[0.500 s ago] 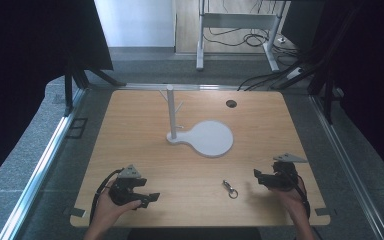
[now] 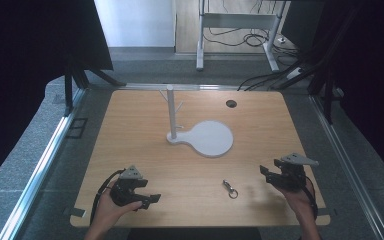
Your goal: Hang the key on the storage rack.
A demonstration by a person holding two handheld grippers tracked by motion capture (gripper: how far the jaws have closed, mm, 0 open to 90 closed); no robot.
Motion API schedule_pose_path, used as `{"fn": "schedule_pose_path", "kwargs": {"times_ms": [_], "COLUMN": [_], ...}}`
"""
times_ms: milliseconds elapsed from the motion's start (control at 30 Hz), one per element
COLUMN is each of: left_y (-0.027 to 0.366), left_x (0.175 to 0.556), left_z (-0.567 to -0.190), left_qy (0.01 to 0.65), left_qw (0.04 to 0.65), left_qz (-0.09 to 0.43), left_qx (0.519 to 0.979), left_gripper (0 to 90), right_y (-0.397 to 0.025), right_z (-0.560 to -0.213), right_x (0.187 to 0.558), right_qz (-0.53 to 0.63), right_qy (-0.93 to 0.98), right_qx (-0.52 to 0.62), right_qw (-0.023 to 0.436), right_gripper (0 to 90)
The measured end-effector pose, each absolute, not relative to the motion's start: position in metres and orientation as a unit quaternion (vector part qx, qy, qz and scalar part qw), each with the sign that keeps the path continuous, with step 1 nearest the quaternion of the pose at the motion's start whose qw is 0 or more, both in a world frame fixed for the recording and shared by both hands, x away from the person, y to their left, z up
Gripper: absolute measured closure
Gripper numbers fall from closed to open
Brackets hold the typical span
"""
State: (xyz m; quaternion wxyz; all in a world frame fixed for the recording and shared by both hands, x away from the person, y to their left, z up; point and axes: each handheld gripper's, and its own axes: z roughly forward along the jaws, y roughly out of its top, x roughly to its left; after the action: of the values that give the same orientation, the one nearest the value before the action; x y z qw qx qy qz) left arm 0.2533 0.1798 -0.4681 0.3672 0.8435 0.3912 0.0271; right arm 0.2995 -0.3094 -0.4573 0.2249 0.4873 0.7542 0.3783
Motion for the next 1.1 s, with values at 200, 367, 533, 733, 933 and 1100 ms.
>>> {"fn": "schedule_pose_path", "kwargs": {"times_ms": [200, 367, 533, 733, 933, 1100], "left_y": [0.180, 0.175, 0.170, 0.173, 0.174, 0.178], "left_x": [0.253, 0.252, 0.249, 0.251, 0.251, 0.251], "left_z": [-0.467, -0.468, -0.465, -0.469, -0.468, -0.464], "left_qy": [0.392, 0.390, 0.376, 0.385, 0.389, 0.393], "left_qw": [0.367, 0.353, 0.356, 0.353, 0.355, 0.363], "left_qz": [0.029, 0.044, 0.049, 0.045, 0.043, 0.047], "left_qx": [0.843, 0.849, 0.854, 0.852, 0.849, 0.844], "left_gripper": [24.2, 24.1, 24.0, 24.1, 24.1, 24.1], "right_y": [-0.312, -0.312, -0.308, -0.306, -0.302, -0.305], "right_z": [-0.462, -0.464, -0.466, -0.461, -0.453, -0.448], "right_x": [0.302, 0.301, 0.302, 0.301, 0.301, 0.303], "right_qz": [0.381, 0.381, 0.374, 0.373, 0.372, 0.357], "right_qy": [0.760, 0.762, 0.769, 0.772, 0.783, 0.789], "right_qx": [0.484, 0.484, 0.477, 0.477, 0.462, 0.468], "right_qw": [0.206, 0.198, 0.201, 0.195, 0.188, 0.176], "right_gripper": [37.2, 37.8, 38.7, 41.6, 41.6, 41.7]}}
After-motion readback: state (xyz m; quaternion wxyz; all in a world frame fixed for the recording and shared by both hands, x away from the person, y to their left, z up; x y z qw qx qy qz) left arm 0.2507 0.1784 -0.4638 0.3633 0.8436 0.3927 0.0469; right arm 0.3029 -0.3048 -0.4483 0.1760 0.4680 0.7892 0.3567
